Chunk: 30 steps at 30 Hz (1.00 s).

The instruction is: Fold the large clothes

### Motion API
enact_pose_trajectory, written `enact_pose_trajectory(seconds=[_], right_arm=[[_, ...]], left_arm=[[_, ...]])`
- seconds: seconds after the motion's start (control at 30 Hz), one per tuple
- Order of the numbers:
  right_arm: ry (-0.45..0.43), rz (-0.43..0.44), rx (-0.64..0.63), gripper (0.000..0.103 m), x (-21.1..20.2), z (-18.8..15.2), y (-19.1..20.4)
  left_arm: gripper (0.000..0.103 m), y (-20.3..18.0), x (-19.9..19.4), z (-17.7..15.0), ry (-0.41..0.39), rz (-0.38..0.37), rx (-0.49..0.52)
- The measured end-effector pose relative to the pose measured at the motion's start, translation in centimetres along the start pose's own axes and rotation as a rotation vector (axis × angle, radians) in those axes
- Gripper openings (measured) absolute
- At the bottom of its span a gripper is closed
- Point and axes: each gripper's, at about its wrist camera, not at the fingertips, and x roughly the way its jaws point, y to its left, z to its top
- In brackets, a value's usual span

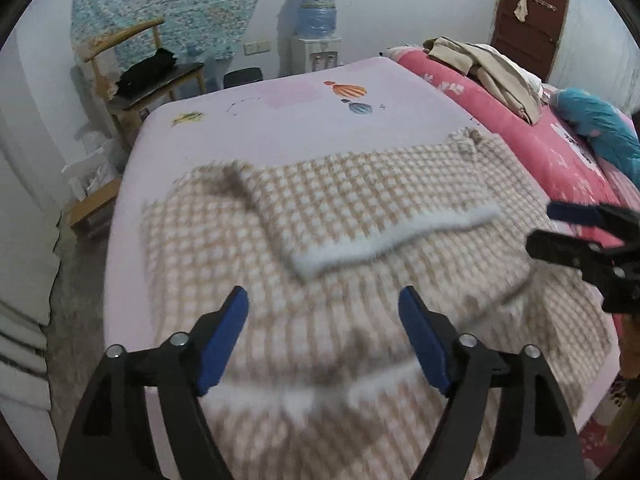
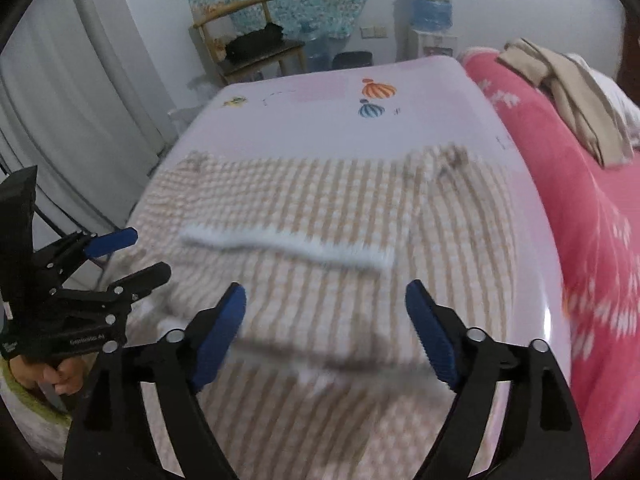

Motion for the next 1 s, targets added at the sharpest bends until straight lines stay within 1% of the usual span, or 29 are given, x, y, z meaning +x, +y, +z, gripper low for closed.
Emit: enact_pose_trajectory(seconds=[0.13,0.27,0.43,0.5,0.6,0.73,0.8,0.87,1.0], right_arm=[[0.018,0.010,0.029,0.082,-1.0,-2.8,0.2],[0.063,0.005,0.039,0.082,-1.5,-5.7,0.6],[0.111,0.001,0.053,0.083,-0.8,-8.1,1.5],[0.122,-0.018,0.057,0.084,-0.4,-8.7,1.7],[0.127,-0.032,0.057,0.086,-0.1,-9.2,1.9],[0.124,-0.038,0.047,0.088,0.3,-9.1,2.3],[0.133,-0.035,0.047,0.088,1.0,-9.2,2.5],[0.135,-0.028,0.054,0.092,1.4,-9.2,2.5],[0.140,-0.013,0.075,0.093,1.8,-9.1,2.2]], left_arm=[[0.085,0.0,-2.2,-2.9,0.004,0.016,-0.028],[0.088,0.0,-3.2,-5.5,0.021,0.050,-0.060],[0.089,-0.4,-2.6,-8.5,0.082,0.082,-0.085],[0.089,-0.6,-2.2,-9.2,0.107,0.096,-0.090],[0.089,-0.8,-2.1,-9.9,0.115,0.106,-0.088],[0.089,-0.7,-2.7,-10.1,0.090,0.148,-0.074],[0.089,-0.3,-3.0,-9.9,0.083,0.157,-0.081],[0.089,0.2,-3.2,-10.0,0.081,0.166,-0.092],[0.089,0.9,-2.9,-10.2,0.094,0.169,-0.109]])
